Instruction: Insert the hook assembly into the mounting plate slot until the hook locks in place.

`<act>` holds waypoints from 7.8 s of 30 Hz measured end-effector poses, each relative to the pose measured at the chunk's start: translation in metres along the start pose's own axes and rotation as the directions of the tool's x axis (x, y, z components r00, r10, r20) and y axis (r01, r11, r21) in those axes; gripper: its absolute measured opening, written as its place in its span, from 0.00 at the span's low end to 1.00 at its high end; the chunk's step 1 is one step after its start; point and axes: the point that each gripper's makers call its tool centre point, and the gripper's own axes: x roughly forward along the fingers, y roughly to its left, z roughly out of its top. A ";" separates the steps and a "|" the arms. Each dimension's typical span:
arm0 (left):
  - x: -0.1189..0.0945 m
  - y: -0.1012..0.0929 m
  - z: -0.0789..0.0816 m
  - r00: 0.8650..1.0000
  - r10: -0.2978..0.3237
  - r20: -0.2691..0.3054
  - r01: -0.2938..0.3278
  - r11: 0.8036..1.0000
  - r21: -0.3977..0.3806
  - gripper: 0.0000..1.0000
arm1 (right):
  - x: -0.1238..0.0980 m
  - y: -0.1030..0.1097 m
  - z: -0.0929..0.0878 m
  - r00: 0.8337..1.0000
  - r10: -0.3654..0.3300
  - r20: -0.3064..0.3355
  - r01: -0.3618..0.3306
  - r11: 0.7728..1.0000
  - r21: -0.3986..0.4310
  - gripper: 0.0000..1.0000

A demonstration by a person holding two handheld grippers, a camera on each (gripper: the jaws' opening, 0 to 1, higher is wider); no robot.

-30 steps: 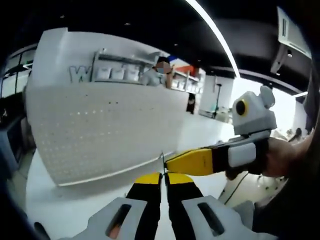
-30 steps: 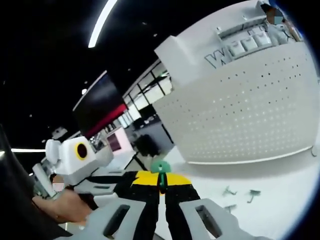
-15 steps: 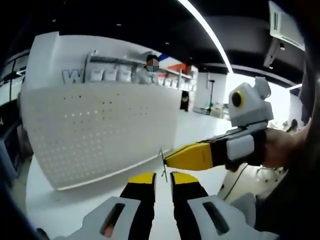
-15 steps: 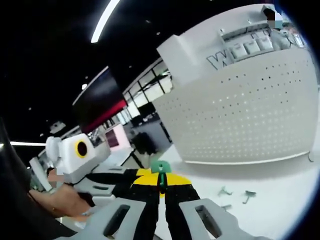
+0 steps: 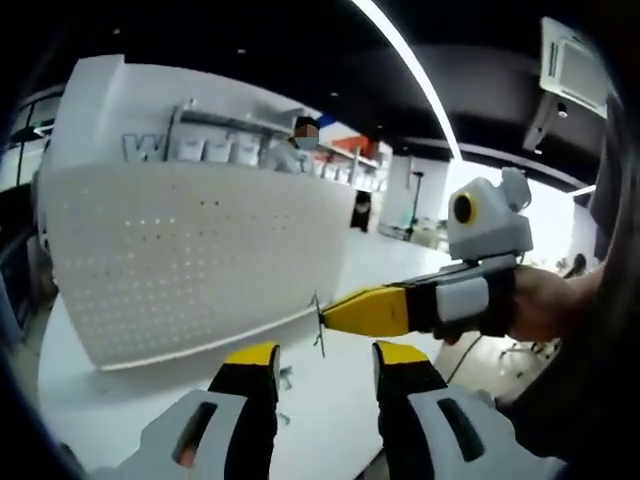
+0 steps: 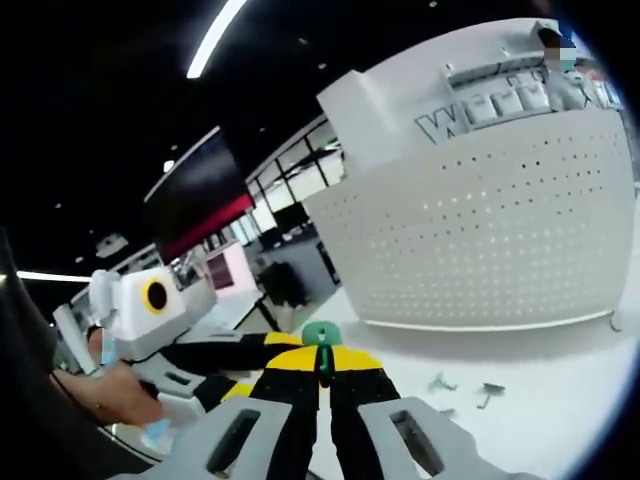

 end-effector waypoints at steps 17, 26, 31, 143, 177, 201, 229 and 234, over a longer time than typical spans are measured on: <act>0.001 -0.023 -0.008 0.998 -0.066 -0.003 0.066 0.998 0.012 0.69 | 0.003 -0.003 -0.004 1.000 -0.004 -0.024 0.003 0.999 -0.036 0.00; 0.002 -0.023 -0.021 0.996 -0.071 -0.053 0.071 0.997 0.014 0.82 | 0.007 -0.005 -0.010 0.999 -0.006 -0.048 0.004 0.999 -0.043 0.00; 0.000 -0.021 -0.031 0.994 -0.069 -0.081 0.069 0.998 -0.005 0.89 | 0.007 -0.006 -0.012 0.998 -0.010 -0.055 0.007 0.999 -0.049 0.00; -0.037 0.101 -0.054 0.961 0.258 -0.103 -0.272 0.949 -0.161 0.99 | 0.062 -0.251 0.183 0.662 -0.557 0.502 0.695 0.707 -0.131 0.00; -0.041 0.095 -0.047 0.957 0.284 -0.059 -0.290 0.945 -0.151 0.99 | 0.051 -0.236 0.199 0.744 -0.511 0.430 0.627 0.756 -0.187 0.12; -0.048 0.089 -0.051 0.961 0.267 -0.074 -0.274 0.953 -0.125 0.99 | 0.005 -0.213 0.078 0.853 -0.478 0.211 0.520 0.815 -0.254 0.19; -0.059 0.087 -0.071 0.958 0.256 -0.130 -0.268 0.960 -0.083 0.94 | -0.044 -0.133 -0.083 0.931 -0.332 -0.151 0.295 0.928 -0.226 0.36; -0.058 0.084 -0.075 0.959 0.250 -0.135 -0.263 0.961 -0.082 0.93 | -0.052 -0.121 -0.097 0.933 -0.317 -0.169 0.283 0.938 -0.200 0.36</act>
